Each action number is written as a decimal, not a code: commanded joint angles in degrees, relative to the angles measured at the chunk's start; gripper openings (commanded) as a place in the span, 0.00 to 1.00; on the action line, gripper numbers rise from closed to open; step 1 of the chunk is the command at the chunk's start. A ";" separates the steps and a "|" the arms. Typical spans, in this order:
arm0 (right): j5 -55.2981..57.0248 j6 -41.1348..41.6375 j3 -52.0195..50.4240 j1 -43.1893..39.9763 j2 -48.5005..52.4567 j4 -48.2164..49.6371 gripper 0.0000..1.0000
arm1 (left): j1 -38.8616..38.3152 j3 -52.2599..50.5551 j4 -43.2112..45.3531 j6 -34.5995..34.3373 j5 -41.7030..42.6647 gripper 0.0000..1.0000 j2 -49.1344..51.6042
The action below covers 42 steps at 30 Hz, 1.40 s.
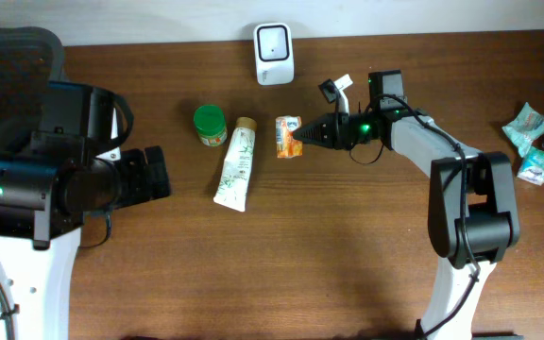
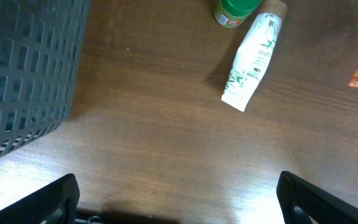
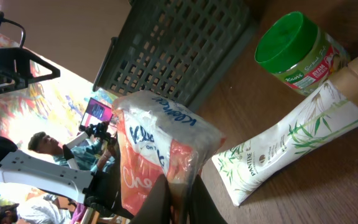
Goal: Scan the item barcode
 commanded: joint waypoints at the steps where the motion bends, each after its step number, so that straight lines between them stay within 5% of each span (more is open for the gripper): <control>1: 0.50 -0.07 -0.28 0.20 0.68 0.37 0.04 | 0.00 0.20 0.11 -0.59 -0.20 0.99 -0.66; 6: 10.88 4.22 -0.28 0.20 0.68 0.28 0.04 | 0.00 0.20 0.09 -0.59 -0.20 0.99 -0.66; 13: 45.38 5.05 0.44 0.31 -1.03 -11.39 0.04 | 0.00 0.20 0.09 -0.59 -0.20 0.99 -0.66; 18: 53.11 5.07 6.40 1.18 -3.23 -12.02 0.04 | 0.00 0.20 0.09 -0.59 -0.22 0.99 -0.66; 22: 76.43 4.96 11.34 4.96 -3.23 -6.64 0.04 | 0.00 0.20 0.09 -0.59 -0.22 0.99 -0.66; 24: 86.97 -0.20 11.39 7.93 -3.15 3.52 0.04 | 0.00 0.20 0.09 -0.59 -0.22 0.99 -0.66; 30: 97.04 -20.63 11.39 13.68 -1.86 21.94 0.04 | 0.00 0.20 0.09 -0.59 -0.20 0.99 -0.66; 37: 100.80 -8.15 12.00 15.89 -1.29 31.87 0.04 | 0.00 0.20 0.09 -0.59 -0.22 0.99 -0.66; 42: 100.85 -6.95 26.21 15.93 -0.02 11.26 0.04 | 0.00 0.20 0.11 -0.59 -0.22 0.99 -0.66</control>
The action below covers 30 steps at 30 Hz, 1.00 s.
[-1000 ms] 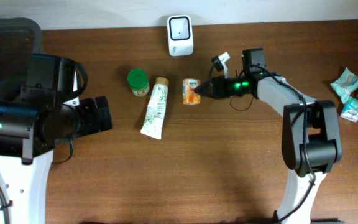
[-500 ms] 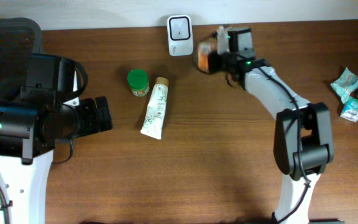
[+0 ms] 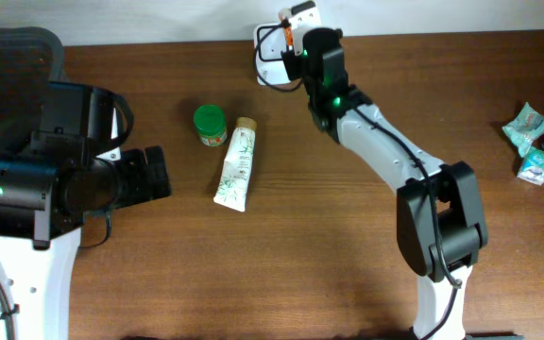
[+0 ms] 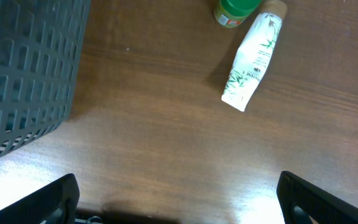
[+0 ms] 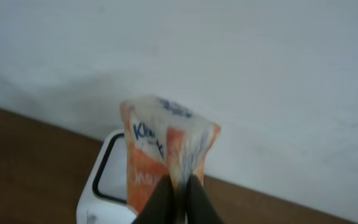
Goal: Scan the item barcode
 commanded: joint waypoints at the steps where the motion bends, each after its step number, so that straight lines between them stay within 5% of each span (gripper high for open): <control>1: 1.22 2.47 12.24 -0.42 1.53 -10.95 0.04 | 0.00 0.20 0.13 -0.59 -0.24 0.99 -0.66; 4: 1.14 2.49 18.67 -1.51 3.39 -18.32 0.04 | 0.00 0.20 0.11 -0.59 -0.22 0.99 -0.66; 11: 0.00 3.13 19.04 -2.01 6.19 -18.32 0.05 | 0.00 0.20 0.13 -0.59 -0.22 0.99 -0.66; 15: 1.16 5.16 18.99 -3.15 6.64 -24.30 0.37 | 0.00 0.20 0.11 -0.59 -0.24 0.99 -0.66; 16: 1.11 7.96 18.99 -4.09 6.64 -27.39 0.66 | 0.00 0.22 0.11 -0.59 -0.24 0.99 -0.66; 17: 0.83 11.23 18.99 -5.40 6.64 -30.71 0.85 | 0.00 0.20 0.11 -0.59 -0.22 0.99 -0.66; 20: -2.10 18.75 18.99 -9.22 6.64 -38.49 0.99 | 0.00 0.20 0.11 -0.59 -0.24 0.99 -0.66; 24: -13.75 18.58 19.02 -14.14 6.64 -48.94 0.99 | 0.00 0.20 0.13 -0.59 -0.22 0.99 -0.66; 30: -19.50 -1.79 17.64 -19.26 7.39 -54.69 0.98 | 0.00 0.20 0.11 -0.59 -0.24 0.99 -0.66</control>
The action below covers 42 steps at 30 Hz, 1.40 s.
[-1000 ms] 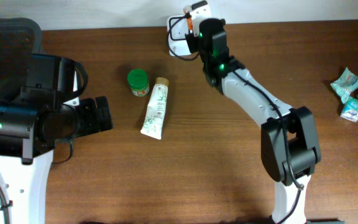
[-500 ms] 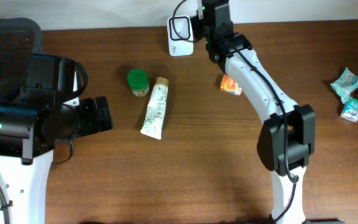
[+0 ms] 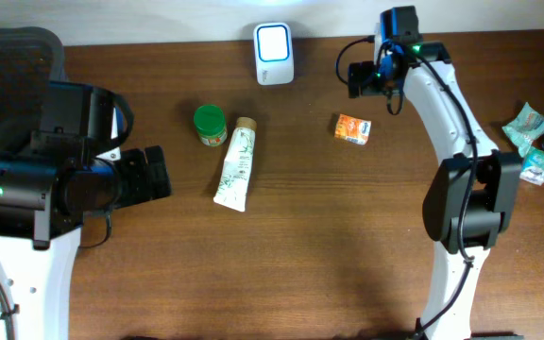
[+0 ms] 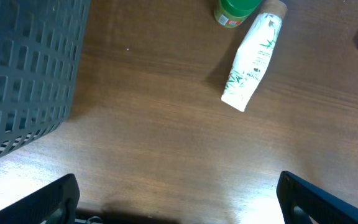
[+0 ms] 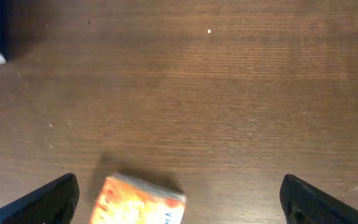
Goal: Scan the item barcode
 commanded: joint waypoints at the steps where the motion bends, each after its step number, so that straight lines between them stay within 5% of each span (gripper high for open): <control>1: -12.00 -14.93 -0.92 -2.51 1.03 -0.07 0.99 | 0.00 0.20 0.07 -0.59 -0.20 0.99 -0.66; 4: -27.15 -22.80 -1.14 -4.35 3.28 -1.25 0.96 | 0.00 0.20 0.07 -0.59 -0.20 0.99 -0.66; 6: -30.25 -23.78 -1.20 -4.59 5.20 -1.73 0.66 | 0.00 0.20 0.07 -0.59 -0.20 0.99 -0.66; 7: -29.97 -23.80 -1.20 -4.55 6.71 -2.32 0.59 | 0.00 0.20 0.07 -0.59 -0.22 0.99 -0.66; 14: -28.52 -23.52 -1.14 -4.55 8.74 -10.38 0.59 | 0.00 0.20 0.07 -0.59 -0.20 0.99 -0.66; 18: -29.46 -12.02 -0.61 -4.55 7.87 -16.35 0.59 | 0.00 0.20 0.07 -0.59 -0.22 0.99 -0.66; 21: -31.23 -11.50 -0.46 -4.59 7.87 -19.02 0.60 | 0.00 0.20 0.07 -0.59 -0.20 0.99 -0.66; 30: -25.05 -11.54 -0.55 -4.98 8.50 -15.85 0.57 | 0.00 0.20 0.07 -0.59 -0.20 0.99 -0.66; 34: -25.77 -11.50 -0.55 -4.96 10.47 -15.32 0.45 | 0.00 0.20 0.07 -0.59 -0.22 0.99 -0.66; 37: -27.63 -11.50 -0.57 -4.94 11.56 -15.98 0.23 | 0.00 0.20 0.07 -0.59 -0.22 0.99 -0.66; 42: -32.17 -11.50 -0.57 -4.92 11.58 -15.98 0.21 | 0.00 0.20 0.07 -0.59 -0.22 0.99 -0.66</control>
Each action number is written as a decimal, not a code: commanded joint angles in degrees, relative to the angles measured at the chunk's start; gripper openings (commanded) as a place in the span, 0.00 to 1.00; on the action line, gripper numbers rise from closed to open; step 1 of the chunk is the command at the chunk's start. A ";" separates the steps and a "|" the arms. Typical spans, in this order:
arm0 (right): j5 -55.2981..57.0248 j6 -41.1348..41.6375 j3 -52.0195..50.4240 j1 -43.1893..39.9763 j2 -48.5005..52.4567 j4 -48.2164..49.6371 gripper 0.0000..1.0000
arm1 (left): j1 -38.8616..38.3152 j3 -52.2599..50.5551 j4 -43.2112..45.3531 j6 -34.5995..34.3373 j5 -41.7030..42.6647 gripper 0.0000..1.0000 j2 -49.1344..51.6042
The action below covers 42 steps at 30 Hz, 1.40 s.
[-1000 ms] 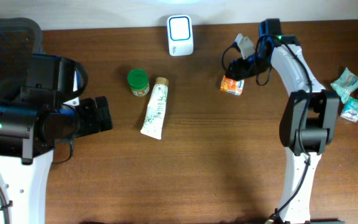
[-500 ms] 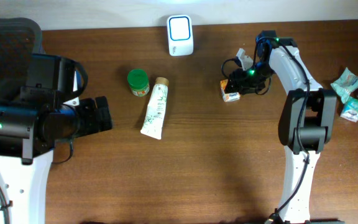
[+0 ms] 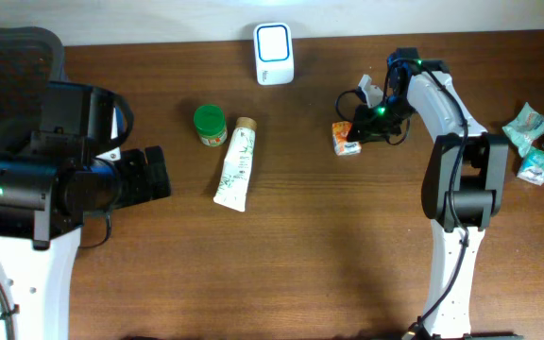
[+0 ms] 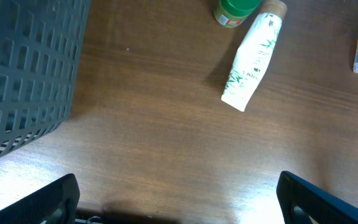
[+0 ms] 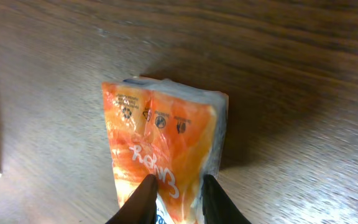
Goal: Scan the item barcode
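The orange tissue packet [image 3: 345,138] lies on the wooden table to the right of the middle. My right gripper [image 3: 365,120] is down at its right end. In the right wrist view the two dark fingers [image 5: 145,198] pinch the packet [image 5: 160,137] between them. The white scanner [image 3: 274,41] stands at the back edge, left of the packet. My left gripper [image 3: 157,173] stays at the left, open [image 4: 180,199] over bare wood, far from the packet.
A green-lidded jar [image 3: 210,125] and a white tube [image 3: 235,176] lie left of the middle. A dark mesh basket [image 4: 23,74] stands at the far left. Several small packets [image 3: 535,144] sit at the right table edge.
My right gripper was open above the table with the packet lying loose below it. Now it is down at the packet and shut on it. The packet sits slightly further left and turned.
My right gripper first held the packet beside the white tube. Then it held it up at the scanner. After that the packet lay loose right of the scanner under the open gripper. Now the gripper is shut on it again. The left arm stayed still.
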 commanded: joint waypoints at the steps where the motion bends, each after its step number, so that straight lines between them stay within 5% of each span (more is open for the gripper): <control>1: -2.64 -0.15 0.26 -0.20 0.76 -0.04 0.24 | 0.00 0.20 0.07 -0.59 -0.22 0.99 -0.66; 4: -0.61 -0.15 -0.20 -0.17 0.79 0.24 0.33 | 0.00 0.20 0.07 -0.59 -0.22 0.99 -0.66; 10: -1.09 -0.13 -6.27 0.81 0.79 4.42 0.30 | 0.00 0.20 0.07 -0.59 -0.22 0.99 -0.66; 14: -1.75 2.45 -6.58 1.53 0.66 4.87 0.04 | 0.00 0.20 0.07 -0.59 -0.22 0.99 -0.66; 17: -9.18 2.84 -3.91 0.87 0.59 4.00 0.04 | 0.00 0.20 0.07 -0.59 -0.22 0.99 -0.66; 23: -43.98 -0.24 1.36 -1.73 0.48 5.22 0.04 | 0.00 0.20 0.07 -0.59 -0.22 0.99 -0.66; 28: -58.25 -0.42 1.36 -0.07 0.48 11.02 0.04 | 0.00 0.20 0.07 -0.59 -0.20 0.99 -0.66; 42: -60.22 4.37 1.75 4.98 0.48 20.44 0.04 | 0.00 0.20 0.07 -0.59 -0.22 0.99 -0.66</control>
